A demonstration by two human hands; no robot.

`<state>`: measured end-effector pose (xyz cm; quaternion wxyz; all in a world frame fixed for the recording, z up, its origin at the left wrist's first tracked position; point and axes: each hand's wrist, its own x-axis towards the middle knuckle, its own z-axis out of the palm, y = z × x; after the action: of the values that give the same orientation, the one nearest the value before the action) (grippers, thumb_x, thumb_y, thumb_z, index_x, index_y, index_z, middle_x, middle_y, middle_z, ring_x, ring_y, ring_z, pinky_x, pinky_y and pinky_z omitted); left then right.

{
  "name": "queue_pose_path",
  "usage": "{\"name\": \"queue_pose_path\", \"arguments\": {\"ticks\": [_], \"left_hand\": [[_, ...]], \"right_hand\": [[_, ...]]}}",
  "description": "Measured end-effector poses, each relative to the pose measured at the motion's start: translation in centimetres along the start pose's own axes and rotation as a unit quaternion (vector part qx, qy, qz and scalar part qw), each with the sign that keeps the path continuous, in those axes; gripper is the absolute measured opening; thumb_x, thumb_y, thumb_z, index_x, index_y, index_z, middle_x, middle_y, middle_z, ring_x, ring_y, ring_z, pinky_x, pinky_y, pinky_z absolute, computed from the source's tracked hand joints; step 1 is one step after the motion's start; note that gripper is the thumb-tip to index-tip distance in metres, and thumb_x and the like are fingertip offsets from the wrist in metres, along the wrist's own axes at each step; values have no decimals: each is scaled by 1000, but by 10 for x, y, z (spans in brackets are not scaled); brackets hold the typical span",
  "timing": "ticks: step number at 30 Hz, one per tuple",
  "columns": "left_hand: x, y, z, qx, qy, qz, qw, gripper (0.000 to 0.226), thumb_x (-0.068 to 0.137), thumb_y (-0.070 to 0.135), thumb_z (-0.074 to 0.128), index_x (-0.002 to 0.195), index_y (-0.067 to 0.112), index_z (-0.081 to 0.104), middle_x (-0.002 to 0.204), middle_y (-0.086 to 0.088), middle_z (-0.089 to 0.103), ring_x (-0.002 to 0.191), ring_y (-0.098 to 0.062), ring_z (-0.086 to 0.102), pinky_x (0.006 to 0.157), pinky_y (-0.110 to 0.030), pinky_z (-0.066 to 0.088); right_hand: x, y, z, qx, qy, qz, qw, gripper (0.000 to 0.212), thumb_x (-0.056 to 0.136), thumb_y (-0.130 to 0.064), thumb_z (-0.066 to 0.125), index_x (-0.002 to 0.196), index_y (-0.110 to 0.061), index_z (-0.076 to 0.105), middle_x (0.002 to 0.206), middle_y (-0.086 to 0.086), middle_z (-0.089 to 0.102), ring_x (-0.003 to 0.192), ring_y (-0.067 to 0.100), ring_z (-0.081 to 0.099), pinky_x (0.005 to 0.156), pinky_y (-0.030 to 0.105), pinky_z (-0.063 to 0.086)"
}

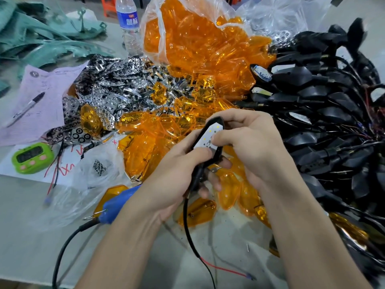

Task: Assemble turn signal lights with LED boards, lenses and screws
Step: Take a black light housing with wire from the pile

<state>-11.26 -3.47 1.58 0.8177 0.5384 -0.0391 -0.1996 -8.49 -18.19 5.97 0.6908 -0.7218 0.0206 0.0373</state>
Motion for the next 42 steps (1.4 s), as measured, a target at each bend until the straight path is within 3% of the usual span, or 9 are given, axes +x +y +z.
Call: {"name": "queue_pose_path", "arguments": {"ticks": [6,10,13,18,23,28,33,38,42], "left_hand": [[1,-2,9,14,61,11,998,32,93,25,52,71,37,73,74,-8,67,39,-16,43,38,-20,29],[5,-4,1,-59,-15,-24,998,32,98,42,53,103,20,76,89,-15,72,50,-21,60,40,-23,41],[3,-4,-14,-64,-110,-91,988,57,92,70,44,116,31,77,110,-14,76,76,-28,76,56,-34,61],[-3,-8,-27,-53,-155,-121,979,72,84,85,45,137,38,62,136,-13,68,108,-34,74,62,-34,64],[-2,-15,-19,-62,-80,-96,990,68,88,77,48,133,29,66,117,-15,75,77,-23,74,50,-25,57],[3,-23,2,-48,51,-38,997,31,82,35,66,109,20,69,100,-21,77,57,-23,64,39,-25,41],[-5,-21,17,-25,49,1,998,16,88,33,62,95,39,75,94,-18,76,52,-26,62,39,-26,39],[-11,-17,21,-24,49,14,998,19,100,32,53,94,26,70,78,-16,67,43,-22,50,37,-24,32],[-15,-15,21,-18,50,6,999,17,106,29,51,102,16,61,73,-13,63,41,-19,47,36,-24,29]], "right_hand": [[2,4,2,-3,-37,-9,999,18,88,6,65,93,-7,76,77,11,72,58,20,62,40,28,43],[1,6,4,10,1,-2,1000,17,87,5,65,85,-8,76,67,4,68,51,16,57,38,26,40],[6,5,1,3,28,18,999,20,83,7,68,80,-10,77,67,1,68,60,12,63,53,23,50],[9,7,2,13,44,50,998,19,82,6,67,83,-9,79,67,0,70,60,7,68,54,20,52],[12,10,1,-9,81,45,996,23,79,5,70,80,-15,81,67,-3,72,68,14,69,63,28,54],[5,8,4,-1,38,41,998,23,75,9,67,77,-10,80,63,-3,70,55,7,67,48,26,51],[1,2,-1,1,1,42,999,22,71,6,65,74,-10,80,72,11,73,67,23,70,54,36,52],[-1,-1,-6,3,-42,28,999,19,87,-1,66,85,-10,83,74,11,74,63,19,67,51,24,51],[-3,0,-9,20,-65,27,997,23,98,-14,61,92,-7,82,95,23,76,80,27,72,65,30,60]]}}
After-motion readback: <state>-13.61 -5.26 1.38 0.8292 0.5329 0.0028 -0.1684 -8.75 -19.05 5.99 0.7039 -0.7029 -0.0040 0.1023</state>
